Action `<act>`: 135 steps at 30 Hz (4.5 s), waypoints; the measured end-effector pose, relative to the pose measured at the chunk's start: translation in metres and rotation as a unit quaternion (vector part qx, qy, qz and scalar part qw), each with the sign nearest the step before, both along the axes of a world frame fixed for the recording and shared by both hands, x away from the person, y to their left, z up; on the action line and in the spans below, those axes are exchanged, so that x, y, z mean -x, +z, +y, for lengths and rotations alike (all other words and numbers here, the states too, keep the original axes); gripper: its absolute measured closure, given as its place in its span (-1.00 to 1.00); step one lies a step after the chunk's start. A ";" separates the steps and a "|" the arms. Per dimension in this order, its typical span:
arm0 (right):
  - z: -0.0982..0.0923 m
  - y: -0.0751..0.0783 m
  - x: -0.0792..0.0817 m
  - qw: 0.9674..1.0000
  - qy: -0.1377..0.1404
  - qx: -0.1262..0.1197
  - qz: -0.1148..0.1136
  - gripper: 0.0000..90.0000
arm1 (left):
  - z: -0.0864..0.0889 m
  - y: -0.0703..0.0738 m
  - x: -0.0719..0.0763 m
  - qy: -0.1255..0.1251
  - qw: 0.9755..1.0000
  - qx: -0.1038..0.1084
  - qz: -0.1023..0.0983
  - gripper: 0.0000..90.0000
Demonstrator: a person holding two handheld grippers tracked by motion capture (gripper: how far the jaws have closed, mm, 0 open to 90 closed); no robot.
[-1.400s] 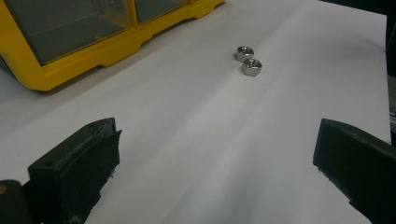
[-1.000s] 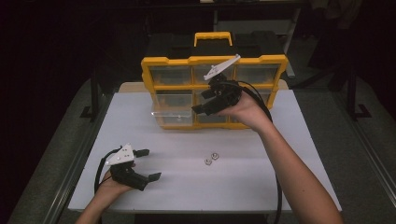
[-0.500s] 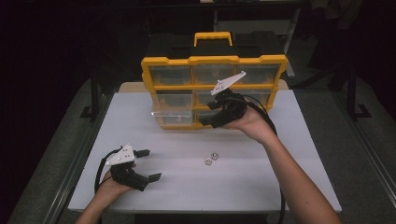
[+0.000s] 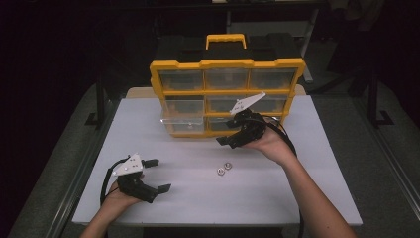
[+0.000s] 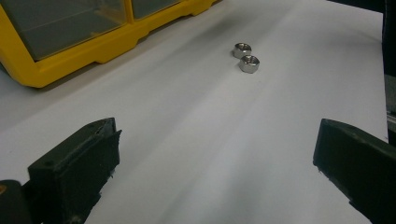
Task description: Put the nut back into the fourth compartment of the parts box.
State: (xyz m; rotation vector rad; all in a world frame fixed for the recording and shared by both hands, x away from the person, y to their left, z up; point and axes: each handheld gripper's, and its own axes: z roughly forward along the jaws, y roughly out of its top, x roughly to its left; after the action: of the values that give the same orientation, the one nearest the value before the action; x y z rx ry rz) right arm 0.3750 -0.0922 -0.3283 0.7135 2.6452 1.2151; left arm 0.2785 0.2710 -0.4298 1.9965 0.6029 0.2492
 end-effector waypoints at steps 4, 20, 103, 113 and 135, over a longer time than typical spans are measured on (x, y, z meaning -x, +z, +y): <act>-0.002 -0.008 0.004 1.000 -0.006 -0.001 0.010 -0.37 | 0.000 0.000 0.000 0.001 1.000 0.002 0.001 -0.99; -0.008 -0.042 0.015 1.000 -0.018 0.007 0.020 -0.29 | -0.001 -0.001 0.002 0.006 1.000 0.006 0.006 -0.99; 0.001 -0.085 0.010 0.995 0.007 0.067 0.080 0.54 | -0.001 -0.001 0.001 0.002 1.000 -0.001 0.004 -0.99; 0.001 -0.060 0.010 0.996 0.009 0.054 0.069 0.54 | 0.000 -0.002 0.000 0.005 1.000 0.000 0.005 -0.99; 0.009 0.003 0.001 0.999 0.030 0.026 0.030 0.54 | 0.000 -0.002 -0.001 0.003 1.000 -0.003 -0.001 -0.99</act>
State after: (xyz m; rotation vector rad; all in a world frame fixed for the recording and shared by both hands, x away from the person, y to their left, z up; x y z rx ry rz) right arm 0.3739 -0.0831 -0.3250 0.6770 2.7550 1.1509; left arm 0.2792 0.2709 -0.4313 2.0007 0.6072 0.2559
